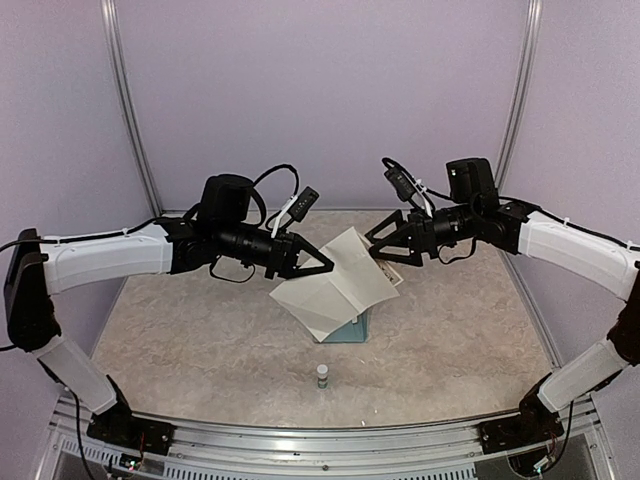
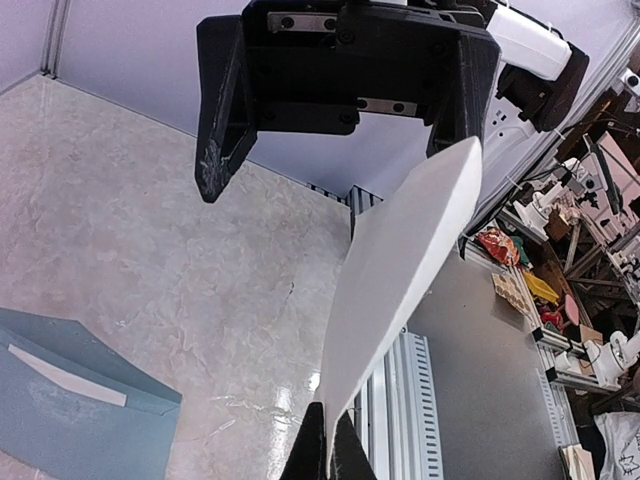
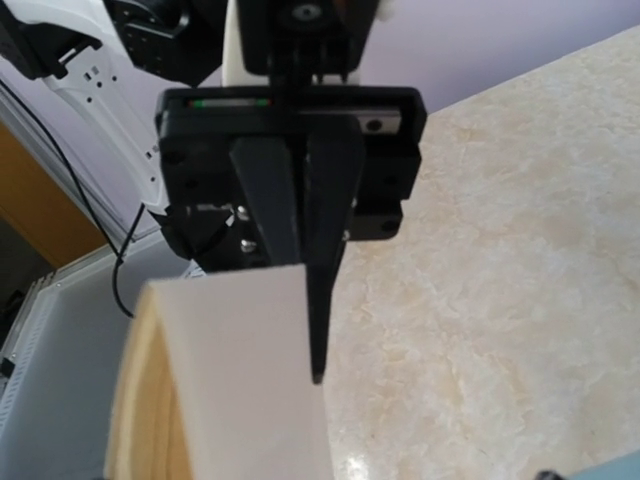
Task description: Place the letter into the envelope and seal it
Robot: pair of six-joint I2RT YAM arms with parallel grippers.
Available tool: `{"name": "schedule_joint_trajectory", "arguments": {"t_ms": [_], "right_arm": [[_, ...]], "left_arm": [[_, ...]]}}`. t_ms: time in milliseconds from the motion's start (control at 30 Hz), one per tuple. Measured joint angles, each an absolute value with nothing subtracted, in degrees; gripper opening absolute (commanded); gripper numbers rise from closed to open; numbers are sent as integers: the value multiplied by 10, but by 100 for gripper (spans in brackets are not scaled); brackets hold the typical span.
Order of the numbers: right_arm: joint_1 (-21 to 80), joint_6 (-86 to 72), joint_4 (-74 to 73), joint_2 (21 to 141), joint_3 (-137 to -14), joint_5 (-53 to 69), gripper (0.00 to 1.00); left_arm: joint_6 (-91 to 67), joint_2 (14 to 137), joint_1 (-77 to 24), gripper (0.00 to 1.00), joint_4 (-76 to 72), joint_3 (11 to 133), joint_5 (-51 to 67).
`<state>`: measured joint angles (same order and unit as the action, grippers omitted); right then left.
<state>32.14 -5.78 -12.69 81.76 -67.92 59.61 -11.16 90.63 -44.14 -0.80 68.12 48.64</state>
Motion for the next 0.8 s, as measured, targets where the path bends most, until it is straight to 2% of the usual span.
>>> {"name": "schedule_joint_trajectory", "arguments": {"t_ms": [233, 367, 433, 500, 600, 633, 667, 700, 733, 800], "right_arm": [[321, -66, -105, 817, -679, 619, 90], [322, -67, -104, 817, -677, 621, 81], [323, -63, -107, 817, -677, 618, 72], [326, -58, -111, 818, -677, 614, 57], [332, -49, -120, 819, -677, 607, 15], [334, -49, -124, 821, -677, 604, 3], [336, -48, -127, 824, -677, 603, 0], [338, -46, -129, 827, -677, 602, 0], [340, -48, -131, 829, -677, 600, 0], [341, -56, -129, 832, -676, 585, 0]], "left_arm": [[-113, 907, -442, 0, -8, 681, 486], [-114, 907, -442, 0, -8, 681, 483], [-114, 907, -442, 0, -8, 681, 482], [-114, 906, -442, 0, -8, 681, 480], [-117, 907, -442, 2, -8, 681, 479], [-118, 907, -442, 11, -8, 681, 478], [-120, 907, -442, 29, -8, 681, 475], [-119, 907, -443, 46, -9, 681, 472], [-122, 907, -444, 58, -9, 682, 465], [-130, 907, -448, 72, -8, 683, 434]]}}
